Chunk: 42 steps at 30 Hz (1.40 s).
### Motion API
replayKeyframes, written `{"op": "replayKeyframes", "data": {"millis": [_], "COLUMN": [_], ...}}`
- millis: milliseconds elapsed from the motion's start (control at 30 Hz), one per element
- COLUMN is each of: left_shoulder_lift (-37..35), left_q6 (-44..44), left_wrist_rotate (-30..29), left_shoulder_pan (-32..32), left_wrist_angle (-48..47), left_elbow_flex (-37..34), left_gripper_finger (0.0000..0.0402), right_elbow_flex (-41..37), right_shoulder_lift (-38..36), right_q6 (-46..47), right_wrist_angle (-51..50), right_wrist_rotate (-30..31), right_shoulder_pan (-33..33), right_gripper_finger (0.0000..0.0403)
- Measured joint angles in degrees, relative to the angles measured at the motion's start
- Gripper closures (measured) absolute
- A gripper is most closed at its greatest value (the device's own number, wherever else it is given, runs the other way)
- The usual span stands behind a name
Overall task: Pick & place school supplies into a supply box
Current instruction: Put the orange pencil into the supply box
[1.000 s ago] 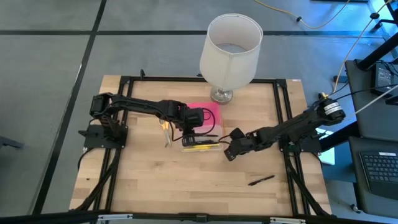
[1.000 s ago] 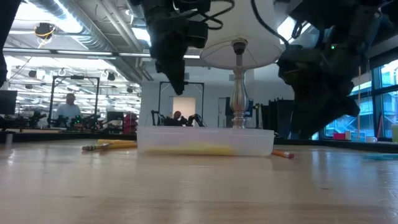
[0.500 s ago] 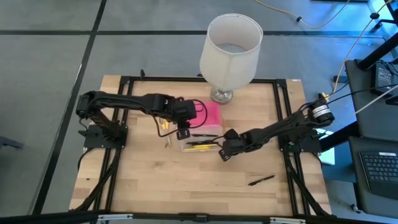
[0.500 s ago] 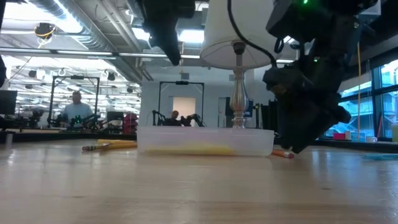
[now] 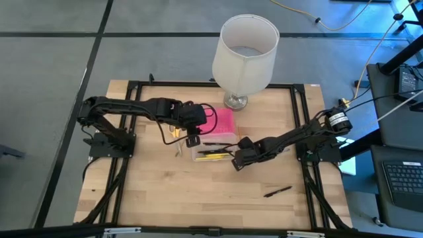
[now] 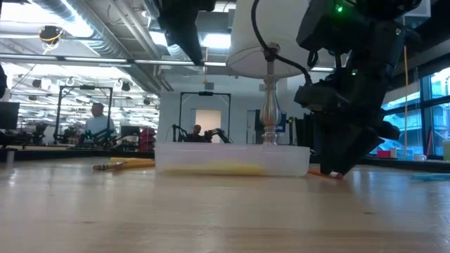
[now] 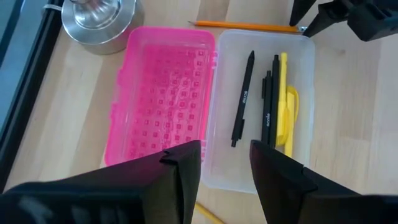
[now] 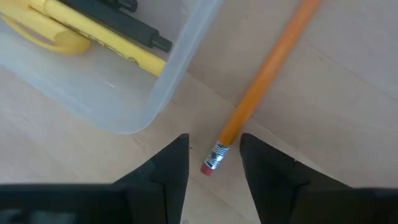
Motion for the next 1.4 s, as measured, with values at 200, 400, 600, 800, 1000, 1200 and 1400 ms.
{"op": "replayKeyframes", "data": {"millis": [200,400,600,800,1000,1200,1400], "left_shoulder_lift": [0.0,0.0,0.0,0.0,0.0,0.0,0.0], "left_q6": [0.0,-0.6,-1.7,-2.5,-2.6,-3.1,-3.6], "left_wrist_rotate": [0.0,0.0,0.1,0.1,0.1,0.1,0.1], "left_shoulder_pan": [0.0,0.0,0.0,0.0,0.0,0.0,0.0], "left_wrist_angle": [0.0,0.0,0.0,0.0,0.0,0.2,0.7], "left_elbow_flex": [0.0,0.0,0.0,0.0,0.0,0.0,0.0], "left_gripper_finger": [0.0272,0.0272,0.0272,0.0272,0.0272,0.0272,0.0272], "right_elbow_flex": [-0.1,-0.2,-0.2,-0.5,-0.5,-0.1,0.6], "right_shoulder_lift": [0.0,0.1,0.9,0.9,0.6,0.5,-1.5], "right_q6": [2.3,-0.3,-3.6,-6.5,-8.6,-9.8,-12.2], "right_wrist_angle": [-1.6,-2.2,-2.9,-4.5,-6.6,-7.8,-10.0], "right_wrist_rotate": [-2.2,-2.3,-3.3,-6.0,-7.9,-8.9,-9.5], "right_shoulder_pan": [-0.1,-0.1,-0.1,-0.1,-0.1,0.0,0.1], "right_gripper_finger": [0.0285,0.0332,0.0340,0.0340,0.0341,0.0345,0.0375]}}
